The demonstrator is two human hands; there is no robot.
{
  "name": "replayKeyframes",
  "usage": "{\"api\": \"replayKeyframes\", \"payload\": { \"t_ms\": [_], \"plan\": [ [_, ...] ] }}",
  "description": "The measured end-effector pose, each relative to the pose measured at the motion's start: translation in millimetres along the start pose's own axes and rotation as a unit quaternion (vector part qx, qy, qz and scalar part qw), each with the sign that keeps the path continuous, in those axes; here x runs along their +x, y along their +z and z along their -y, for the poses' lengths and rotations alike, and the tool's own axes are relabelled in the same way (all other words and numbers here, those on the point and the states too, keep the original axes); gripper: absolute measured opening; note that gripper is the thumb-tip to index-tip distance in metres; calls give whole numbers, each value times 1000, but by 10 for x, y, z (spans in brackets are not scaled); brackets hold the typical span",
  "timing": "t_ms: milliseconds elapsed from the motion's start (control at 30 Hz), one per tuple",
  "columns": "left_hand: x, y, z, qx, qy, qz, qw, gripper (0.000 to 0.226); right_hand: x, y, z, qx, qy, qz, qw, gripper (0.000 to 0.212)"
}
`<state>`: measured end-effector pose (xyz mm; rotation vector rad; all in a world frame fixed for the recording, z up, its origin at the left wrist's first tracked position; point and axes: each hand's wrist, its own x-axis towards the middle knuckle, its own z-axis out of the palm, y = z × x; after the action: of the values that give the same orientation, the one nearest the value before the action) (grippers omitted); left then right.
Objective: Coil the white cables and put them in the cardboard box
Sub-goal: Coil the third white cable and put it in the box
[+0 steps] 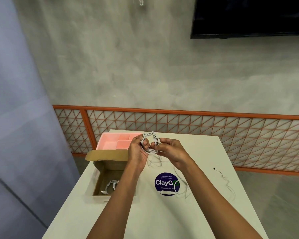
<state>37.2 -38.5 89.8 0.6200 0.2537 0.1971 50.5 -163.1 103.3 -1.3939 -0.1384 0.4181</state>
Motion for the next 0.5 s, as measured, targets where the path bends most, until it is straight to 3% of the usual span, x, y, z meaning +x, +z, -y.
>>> {"api": "replayKeyframes", "payload": {
  "t_ms": [200,300,367,500],
  "plan": [
    [-1,25,1,29,-18,-17,999,30,9,19,18,-34,0,-27,999,17],
    [-13,24,12,154,21,-2,988,45,23,34,-4,-38,0,-41,998,7],
    [-32,1,32,242,54,-1,969,33,23,50,-15,-34,-2,-46,998,5],
    [-52,13,50,308,109,-18,945,18,8,84,-19,-56,-12,-79,995,4]
  ]
}}
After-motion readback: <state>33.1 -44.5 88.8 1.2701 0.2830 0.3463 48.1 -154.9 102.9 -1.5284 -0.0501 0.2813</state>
